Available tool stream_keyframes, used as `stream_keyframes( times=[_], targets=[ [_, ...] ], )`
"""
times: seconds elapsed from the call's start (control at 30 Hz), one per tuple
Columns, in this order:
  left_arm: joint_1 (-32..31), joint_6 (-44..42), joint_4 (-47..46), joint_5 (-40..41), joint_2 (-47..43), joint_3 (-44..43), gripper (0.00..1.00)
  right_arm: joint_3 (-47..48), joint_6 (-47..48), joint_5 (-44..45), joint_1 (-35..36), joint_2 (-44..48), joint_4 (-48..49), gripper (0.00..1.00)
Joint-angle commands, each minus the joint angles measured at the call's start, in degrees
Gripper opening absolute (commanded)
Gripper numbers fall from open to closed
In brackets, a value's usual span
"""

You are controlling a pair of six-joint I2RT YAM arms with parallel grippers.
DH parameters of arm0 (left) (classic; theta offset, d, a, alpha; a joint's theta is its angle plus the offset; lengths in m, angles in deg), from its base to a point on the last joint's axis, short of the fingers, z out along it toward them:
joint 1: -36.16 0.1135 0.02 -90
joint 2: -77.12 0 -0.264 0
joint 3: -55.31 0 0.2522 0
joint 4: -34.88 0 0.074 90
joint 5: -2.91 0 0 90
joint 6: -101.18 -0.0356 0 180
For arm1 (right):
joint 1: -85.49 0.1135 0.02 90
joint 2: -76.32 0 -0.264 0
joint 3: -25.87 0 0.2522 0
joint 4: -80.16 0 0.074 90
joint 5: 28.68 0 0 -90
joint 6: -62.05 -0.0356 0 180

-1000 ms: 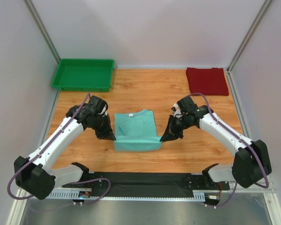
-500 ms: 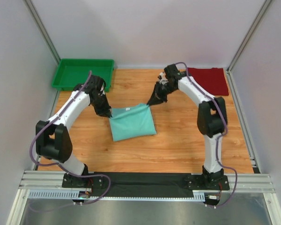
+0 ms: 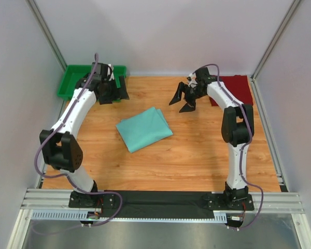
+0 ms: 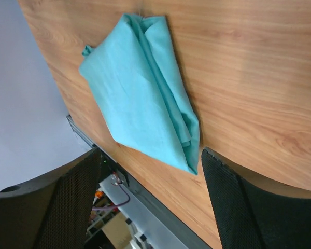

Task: Fold and stack the t-shirts
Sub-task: Fold the tshirt

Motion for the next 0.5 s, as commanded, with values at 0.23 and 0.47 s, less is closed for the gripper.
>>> stream_keyframes(
  times=[0.23,0.47],
  targets=[
    [-1.58,-2.04,-5.50,-6.11,-23.04,30.43,1.00,-8.49,11.93,1.49,5.11,4.36,3.39,0.74],
    [2.72,2.71,2.49,0.12,-33.60,35.89,1.00,-18.78,13.44,1.66,8.18,6.47,7.70,0.67]
  ],
)
